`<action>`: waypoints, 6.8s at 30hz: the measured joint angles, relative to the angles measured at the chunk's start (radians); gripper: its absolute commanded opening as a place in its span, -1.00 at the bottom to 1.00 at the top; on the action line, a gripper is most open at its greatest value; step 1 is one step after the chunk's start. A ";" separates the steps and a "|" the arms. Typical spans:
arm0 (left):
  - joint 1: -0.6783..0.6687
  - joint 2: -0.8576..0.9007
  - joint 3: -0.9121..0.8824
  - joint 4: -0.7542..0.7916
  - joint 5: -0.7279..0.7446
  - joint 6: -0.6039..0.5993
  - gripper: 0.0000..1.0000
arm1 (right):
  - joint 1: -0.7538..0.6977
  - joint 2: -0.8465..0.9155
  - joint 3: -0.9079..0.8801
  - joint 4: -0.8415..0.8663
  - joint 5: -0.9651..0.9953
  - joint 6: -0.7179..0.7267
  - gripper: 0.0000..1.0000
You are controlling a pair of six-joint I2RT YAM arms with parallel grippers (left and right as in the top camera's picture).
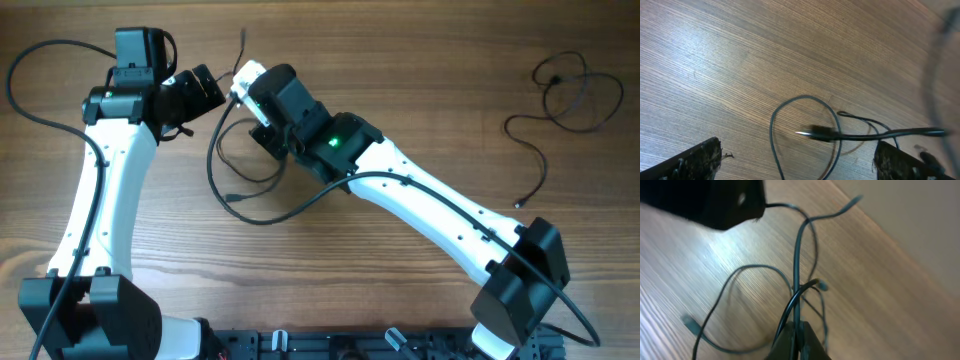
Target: Untangle cables
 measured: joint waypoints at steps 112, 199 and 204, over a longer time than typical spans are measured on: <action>-0.113 0.200 -0.006 -0.088 0.276 -0.035 1.00 | -0.276 0.032 -0.021 -0.380 -0.439 0.221 0.04; -0.061 0.200 -0.006 0.026 0.777 0.032 0.34 | -0.276 -0.175 -0.281 -0.018 -0.310 0.000 -0.91; -0.112 0.200 -0.006 0.020 0.835 0.084 0.24 | -0.277 -0.175 -0.281 0.045 -0.312 0.156 -0.91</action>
